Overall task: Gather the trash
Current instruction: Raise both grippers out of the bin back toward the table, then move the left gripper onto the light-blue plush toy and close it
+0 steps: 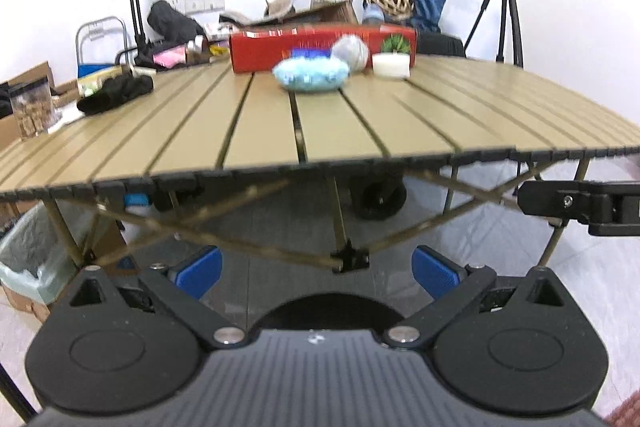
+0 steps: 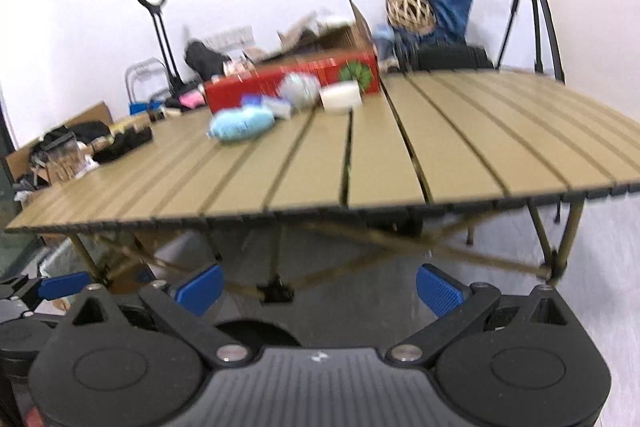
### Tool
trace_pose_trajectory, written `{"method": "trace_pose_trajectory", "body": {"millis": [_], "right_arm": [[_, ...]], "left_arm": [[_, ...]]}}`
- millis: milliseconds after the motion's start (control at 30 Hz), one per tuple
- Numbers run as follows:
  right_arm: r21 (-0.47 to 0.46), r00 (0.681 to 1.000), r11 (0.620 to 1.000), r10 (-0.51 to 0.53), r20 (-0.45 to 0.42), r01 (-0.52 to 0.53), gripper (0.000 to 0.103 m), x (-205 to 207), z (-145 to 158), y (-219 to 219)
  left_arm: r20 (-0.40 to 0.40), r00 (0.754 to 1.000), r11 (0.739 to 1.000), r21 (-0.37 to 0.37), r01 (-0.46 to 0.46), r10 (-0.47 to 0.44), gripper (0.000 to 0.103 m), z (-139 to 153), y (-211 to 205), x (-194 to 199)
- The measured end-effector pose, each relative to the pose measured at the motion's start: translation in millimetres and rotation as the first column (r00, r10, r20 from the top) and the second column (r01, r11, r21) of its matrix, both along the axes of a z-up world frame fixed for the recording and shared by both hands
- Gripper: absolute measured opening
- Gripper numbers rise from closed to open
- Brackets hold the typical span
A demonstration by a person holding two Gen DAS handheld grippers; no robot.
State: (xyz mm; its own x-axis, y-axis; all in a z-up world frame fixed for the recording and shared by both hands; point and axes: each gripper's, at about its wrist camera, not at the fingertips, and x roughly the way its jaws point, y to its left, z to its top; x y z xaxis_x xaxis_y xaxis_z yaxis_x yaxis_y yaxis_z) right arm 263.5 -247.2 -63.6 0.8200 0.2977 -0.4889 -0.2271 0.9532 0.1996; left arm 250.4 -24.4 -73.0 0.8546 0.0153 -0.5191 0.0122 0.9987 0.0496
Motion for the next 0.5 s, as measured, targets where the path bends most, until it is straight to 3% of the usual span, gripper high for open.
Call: {"method": "trace_pose_trajectory", "body": {"millis": [233, 500], "right_arm": [[-0.009, 0.992, 1.000, 0.028, 0.126, -0.027, 0.103, -4, 20, 5], [-0.007, 0.980, 1.000, 0.011, 0.201, -0.010, 0.103, 7, 35, 11]], "left_arm": [[0.068, 0.998, 1.000, -0.005, -0.008, 0.009, 0.103, 20, 0, 4], [0.141, 0.989, 0.999, -0.024, -0.029, 0.033, 0.103, 42, 1, 16]]}}
